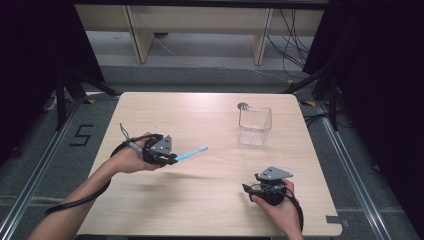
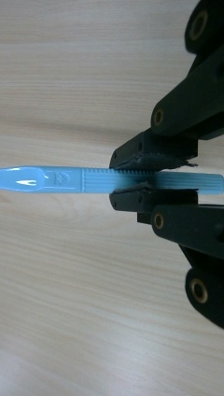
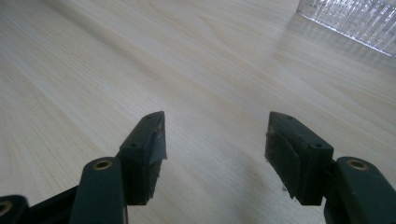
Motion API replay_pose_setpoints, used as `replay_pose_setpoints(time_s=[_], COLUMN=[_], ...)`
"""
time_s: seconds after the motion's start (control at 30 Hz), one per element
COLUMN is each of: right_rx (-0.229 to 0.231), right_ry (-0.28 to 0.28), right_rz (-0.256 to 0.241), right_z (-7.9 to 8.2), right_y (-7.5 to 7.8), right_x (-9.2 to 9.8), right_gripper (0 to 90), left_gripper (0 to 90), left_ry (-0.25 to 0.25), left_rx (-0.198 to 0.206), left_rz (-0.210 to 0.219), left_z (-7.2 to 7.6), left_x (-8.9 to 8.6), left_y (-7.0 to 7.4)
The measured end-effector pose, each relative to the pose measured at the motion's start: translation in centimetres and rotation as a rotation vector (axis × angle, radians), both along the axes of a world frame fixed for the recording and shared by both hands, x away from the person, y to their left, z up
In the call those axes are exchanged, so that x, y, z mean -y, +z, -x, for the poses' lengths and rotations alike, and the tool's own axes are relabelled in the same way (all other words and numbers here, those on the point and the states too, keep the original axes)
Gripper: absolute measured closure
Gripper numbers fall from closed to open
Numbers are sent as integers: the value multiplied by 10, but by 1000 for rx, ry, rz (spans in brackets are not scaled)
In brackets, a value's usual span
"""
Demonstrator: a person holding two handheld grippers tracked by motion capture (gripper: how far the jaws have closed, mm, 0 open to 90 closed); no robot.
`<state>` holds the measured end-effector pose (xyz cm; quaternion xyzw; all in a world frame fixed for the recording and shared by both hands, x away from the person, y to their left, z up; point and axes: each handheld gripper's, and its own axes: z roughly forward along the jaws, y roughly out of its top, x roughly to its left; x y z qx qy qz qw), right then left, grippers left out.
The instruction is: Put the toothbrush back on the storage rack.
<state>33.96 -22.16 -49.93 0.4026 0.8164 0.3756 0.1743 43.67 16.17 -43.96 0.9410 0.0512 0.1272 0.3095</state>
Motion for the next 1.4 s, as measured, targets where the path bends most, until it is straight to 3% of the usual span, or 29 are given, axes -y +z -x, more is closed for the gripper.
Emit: replay_pose_setpoints(time_s=[0.07,0.1,0.23,0.27,0.3,0.37,0.43,0.47,0.5,0.63,0.77,0.9,1.1,1.33,1.4], right_rx=[8,8,16,12,12,32,28,20,20,2,31,23,69,73,122], right_ry=[9,9,3,2,2,14,8,2,2,-12,10,-3,22,28,33], right_rz=[0,0,-4,-13,-13,-2,-5,-15,-15,-26,-14,-32,-28,-82,-70], right_z=[-1,-1,0,0,0,-1,0,0,0,2,0,2,2,4,4], right_y=[1,1,1,1,1,1,1,1,1,2,2,2,5,10,13], right_x=[0,0,-1,-2,-2,-1,-2,-2,-2,-4,-4,-6,-9,-16,-18], right_gripper=[394,394,394,394,394,394,394,394,394,395,395,397,402,408,410], left_gripper=[787,787,787,787,787,787,787,787,787,787,787,787,787,787,787], left_ry=[20,20,40,51,51,69,76,91,91,118,148,184,232,272,278], left_rx=[1,1,5,13,13,11,14,2,2,1,-15,-32,-46,-54,-51], left_rz=[60,60,136,180,180,240,257,297,297,377,446,508,603,691,708], left_z=[2,2,4,5,5,7,8,10,10,12,15,18,23,28,29], left_x=[-1,-1,-3,-4,-4,-7,-8,-10,-10,-13,-14,-13,-9,-2,-1], left_y=[-1,-1,-3,-4,-4,-6,-7,-7,-7,-12,-18,-25,-34,-43,-44])
